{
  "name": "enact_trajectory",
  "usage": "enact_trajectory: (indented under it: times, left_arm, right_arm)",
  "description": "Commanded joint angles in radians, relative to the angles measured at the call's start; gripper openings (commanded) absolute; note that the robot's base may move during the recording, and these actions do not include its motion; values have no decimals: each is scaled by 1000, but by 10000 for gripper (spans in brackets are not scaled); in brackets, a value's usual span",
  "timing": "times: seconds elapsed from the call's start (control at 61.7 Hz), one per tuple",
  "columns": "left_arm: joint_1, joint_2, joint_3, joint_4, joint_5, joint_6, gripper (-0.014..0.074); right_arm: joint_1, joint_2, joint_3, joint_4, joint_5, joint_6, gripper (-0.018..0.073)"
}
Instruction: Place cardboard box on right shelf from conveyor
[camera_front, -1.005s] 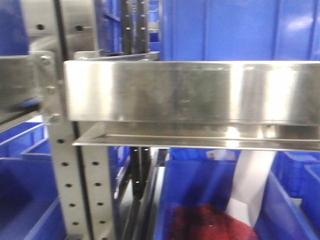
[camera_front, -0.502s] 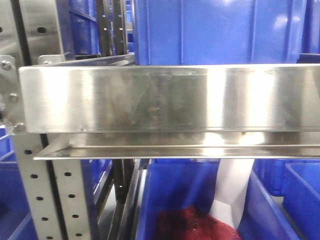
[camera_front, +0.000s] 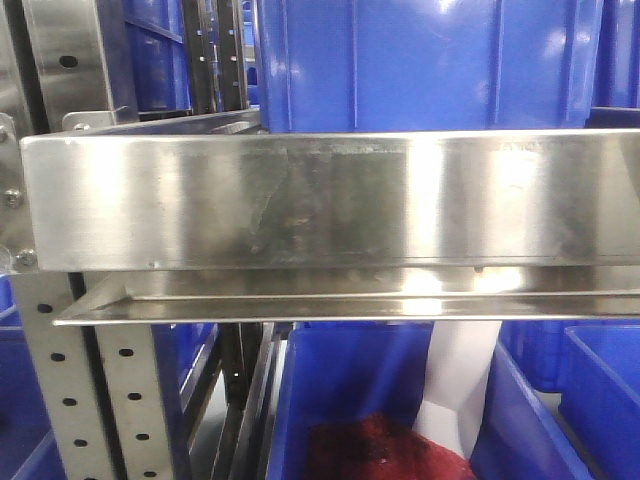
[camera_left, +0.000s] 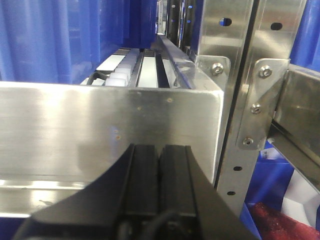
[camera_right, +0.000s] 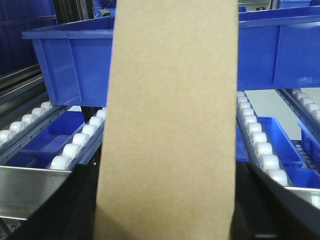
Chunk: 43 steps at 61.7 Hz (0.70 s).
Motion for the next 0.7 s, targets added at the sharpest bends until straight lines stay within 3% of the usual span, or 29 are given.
enact_trajectory:
  times: [0.0, 0.535, 0.681]
  left_arm:
    - [-6, -15, 9, -6, -88, 0, -116]
    - [-6, -15, 9, -6, -88, 0, -116]
    - [-6, -15, 9, -6, -88, 0, -116]
  right_arm:
    - [-3, 20, -25, -18, -106, -9, 214]
    - [-3, 65, -32, -18, -134, -12, 214]
    - [-3, 209, -108, -18, -153, -117, 214]
